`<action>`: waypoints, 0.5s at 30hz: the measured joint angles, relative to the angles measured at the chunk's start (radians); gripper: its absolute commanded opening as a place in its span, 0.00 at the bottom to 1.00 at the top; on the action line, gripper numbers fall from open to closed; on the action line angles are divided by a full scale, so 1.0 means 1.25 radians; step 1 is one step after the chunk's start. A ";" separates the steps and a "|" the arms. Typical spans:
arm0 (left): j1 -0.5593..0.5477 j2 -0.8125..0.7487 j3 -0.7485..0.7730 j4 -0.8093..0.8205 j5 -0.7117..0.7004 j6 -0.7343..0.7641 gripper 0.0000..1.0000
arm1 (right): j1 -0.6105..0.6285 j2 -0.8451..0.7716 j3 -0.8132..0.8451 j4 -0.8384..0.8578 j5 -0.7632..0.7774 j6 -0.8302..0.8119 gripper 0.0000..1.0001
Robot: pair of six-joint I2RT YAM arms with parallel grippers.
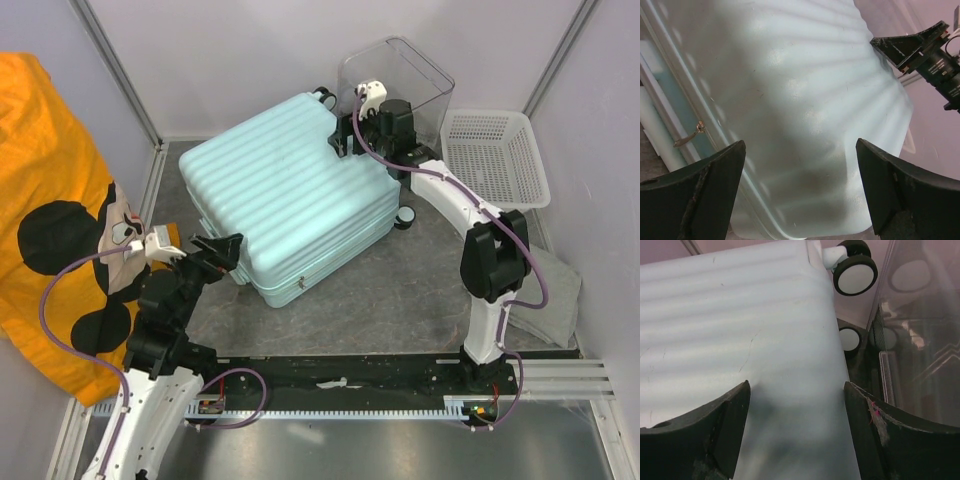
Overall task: Open, take out, and arrange the luggage
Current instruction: Adjust the luggage at the center of the board.
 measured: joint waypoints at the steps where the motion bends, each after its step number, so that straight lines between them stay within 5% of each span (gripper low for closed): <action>1: 0.000 -0.016 -0.002 -0.002 -0.011 -0.002 0.98 | 0.005 0.013 0.018 0.001 0.007 -0.005 0.78; 10: 0.000 -0.108 -0.019 -0.051 -0.060 -0.025 0.98 | 0.057 0.178 0.207 0.063 0.022 -0.007 0.77; 15: 0.000 -0.113 -0.049 -0.056 -0.047 -0.030 0.96 | 0.086 0.228 0.263 0.103 -0.022 0.025 0.87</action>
